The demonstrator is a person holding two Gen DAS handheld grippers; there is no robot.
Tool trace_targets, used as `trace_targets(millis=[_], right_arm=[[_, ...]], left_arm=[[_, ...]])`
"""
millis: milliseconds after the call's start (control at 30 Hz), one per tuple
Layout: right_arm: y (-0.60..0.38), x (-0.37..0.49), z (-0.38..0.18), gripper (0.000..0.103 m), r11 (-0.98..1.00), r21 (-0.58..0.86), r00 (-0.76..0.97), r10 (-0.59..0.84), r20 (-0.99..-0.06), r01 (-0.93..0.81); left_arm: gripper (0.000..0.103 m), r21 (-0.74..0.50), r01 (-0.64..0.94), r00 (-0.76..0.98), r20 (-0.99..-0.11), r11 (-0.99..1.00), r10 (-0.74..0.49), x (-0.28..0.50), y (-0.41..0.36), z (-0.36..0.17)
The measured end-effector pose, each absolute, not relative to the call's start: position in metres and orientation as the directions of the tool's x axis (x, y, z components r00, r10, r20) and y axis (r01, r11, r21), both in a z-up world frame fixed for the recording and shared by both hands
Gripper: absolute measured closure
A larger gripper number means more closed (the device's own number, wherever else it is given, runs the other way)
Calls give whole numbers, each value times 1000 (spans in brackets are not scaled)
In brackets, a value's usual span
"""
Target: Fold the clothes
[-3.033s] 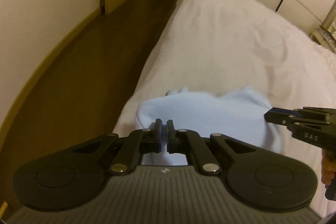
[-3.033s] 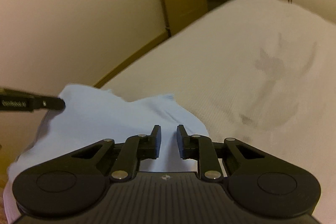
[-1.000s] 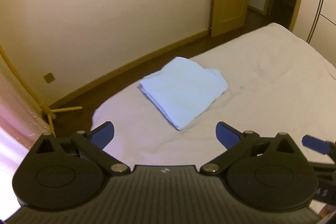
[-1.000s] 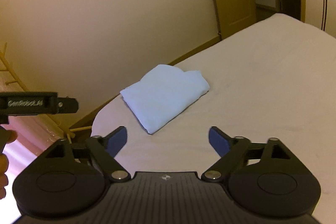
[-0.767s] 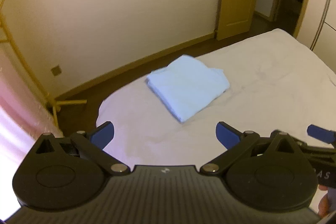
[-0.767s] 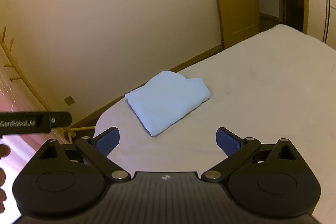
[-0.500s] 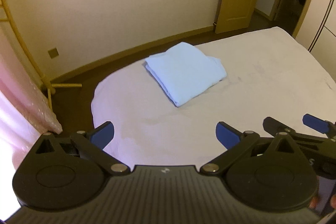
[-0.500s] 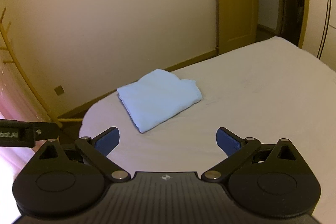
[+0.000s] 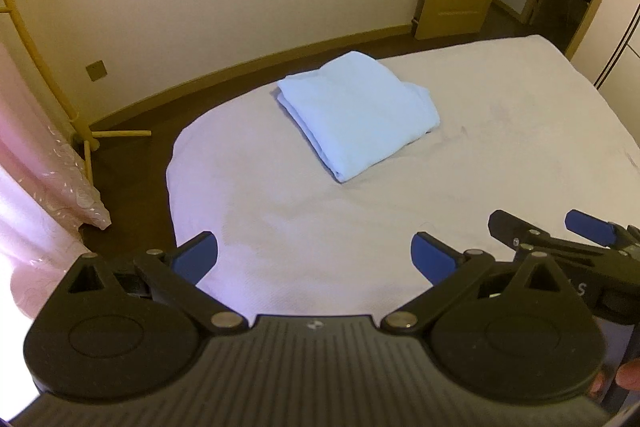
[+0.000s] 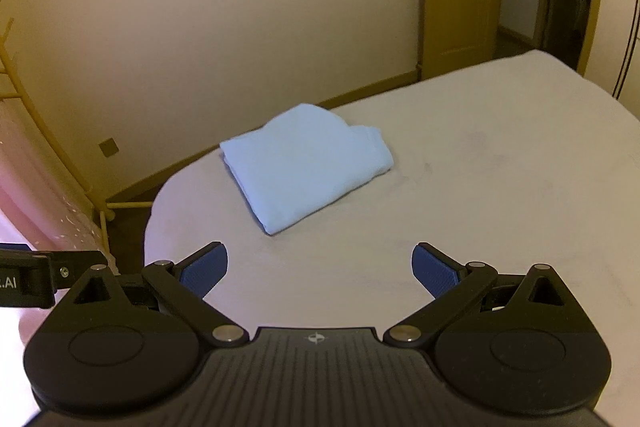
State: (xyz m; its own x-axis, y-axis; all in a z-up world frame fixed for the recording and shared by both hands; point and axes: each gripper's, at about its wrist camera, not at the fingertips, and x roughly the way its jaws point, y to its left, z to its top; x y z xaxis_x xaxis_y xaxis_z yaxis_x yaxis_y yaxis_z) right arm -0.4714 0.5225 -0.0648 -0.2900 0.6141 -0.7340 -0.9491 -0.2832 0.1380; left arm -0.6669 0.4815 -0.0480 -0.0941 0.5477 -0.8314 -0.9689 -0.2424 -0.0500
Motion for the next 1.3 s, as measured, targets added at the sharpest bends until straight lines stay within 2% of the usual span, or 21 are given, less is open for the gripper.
trace_targets(millis=[400, 600, 1300], right_arm=[[593, -485, -90, 2, -211, 187, -276, 568, -775, -959], [611, -499, -99, 2, -203, 178, -263, 552, -791, -963], [622, -511, -108, 2, -238, 145, -251, 518, -818, -961]], left_arm=[[1, 13, -977, -121, -854, -211, 506, -686, 546, -70], [1, 1, -979, -102, -870, -206, 482, -698, 567, -80], [1, -6, -974, -101, -885, -227, 454, -704, 572, -89]])
